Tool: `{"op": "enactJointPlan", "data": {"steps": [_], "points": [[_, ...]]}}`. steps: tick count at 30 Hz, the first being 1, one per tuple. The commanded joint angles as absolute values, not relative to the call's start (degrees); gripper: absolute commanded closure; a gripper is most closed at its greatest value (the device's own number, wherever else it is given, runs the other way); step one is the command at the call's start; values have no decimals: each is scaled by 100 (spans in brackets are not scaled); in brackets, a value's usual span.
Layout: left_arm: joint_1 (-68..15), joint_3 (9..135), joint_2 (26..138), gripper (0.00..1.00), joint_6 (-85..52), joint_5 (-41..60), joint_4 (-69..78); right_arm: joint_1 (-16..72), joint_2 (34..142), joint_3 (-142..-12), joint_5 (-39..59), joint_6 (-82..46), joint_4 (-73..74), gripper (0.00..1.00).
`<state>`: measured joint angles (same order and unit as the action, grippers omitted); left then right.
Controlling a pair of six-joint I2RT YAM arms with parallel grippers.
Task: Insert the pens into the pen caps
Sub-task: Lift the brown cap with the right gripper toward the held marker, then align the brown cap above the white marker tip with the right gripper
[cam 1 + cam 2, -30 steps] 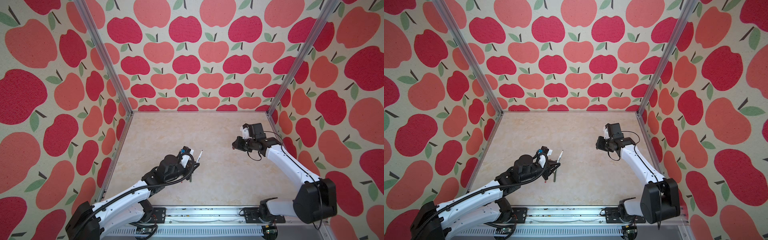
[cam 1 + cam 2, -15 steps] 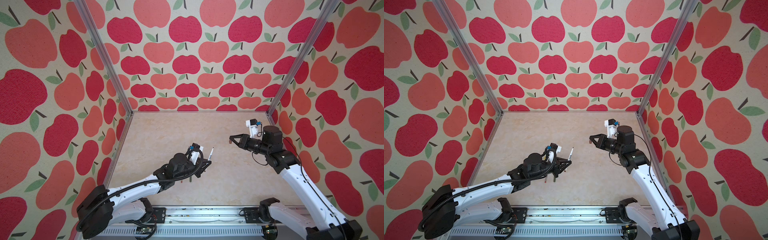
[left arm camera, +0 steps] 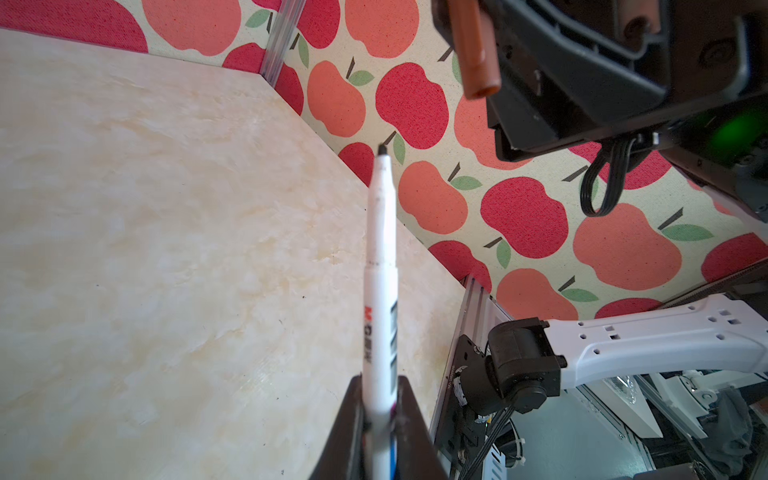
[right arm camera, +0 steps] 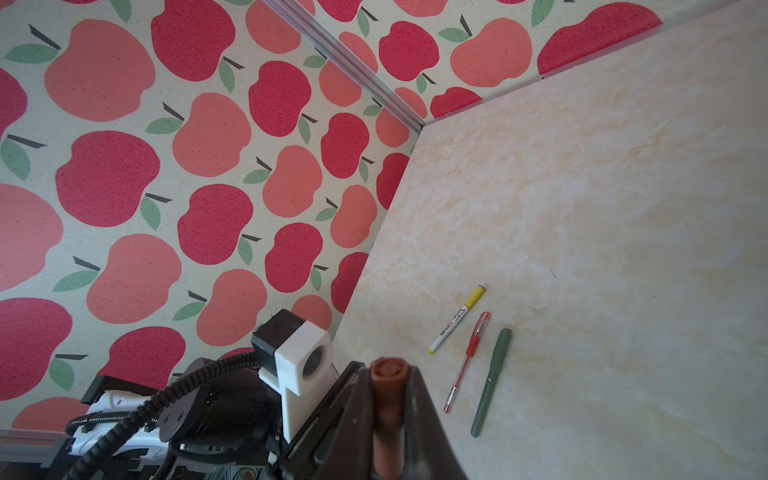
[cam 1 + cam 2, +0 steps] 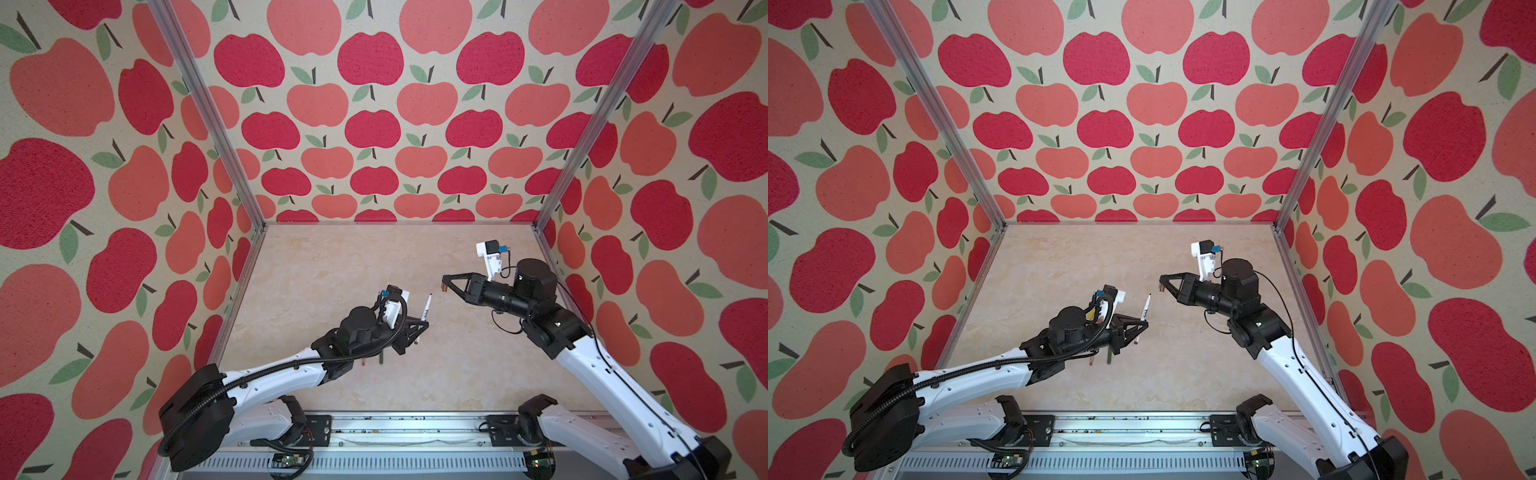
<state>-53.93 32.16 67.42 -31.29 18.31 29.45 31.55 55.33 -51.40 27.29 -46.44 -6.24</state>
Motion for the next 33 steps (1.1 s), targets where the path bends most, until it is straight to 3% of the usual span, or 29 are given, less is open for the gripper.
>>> {"op": "enactJointPlan", "data": {"steps": [1, 33], "points": [[-5431, 3314, 6792, 100, -3278, 1982, 3186, 3294, 5672, -5129, 2545, -4650, -285, 89], [-5432, 3324, 6584, 100, -3042, 1863, 2901, 3559, 6066, -4926, 2392, -4820, 89, 90]]}}
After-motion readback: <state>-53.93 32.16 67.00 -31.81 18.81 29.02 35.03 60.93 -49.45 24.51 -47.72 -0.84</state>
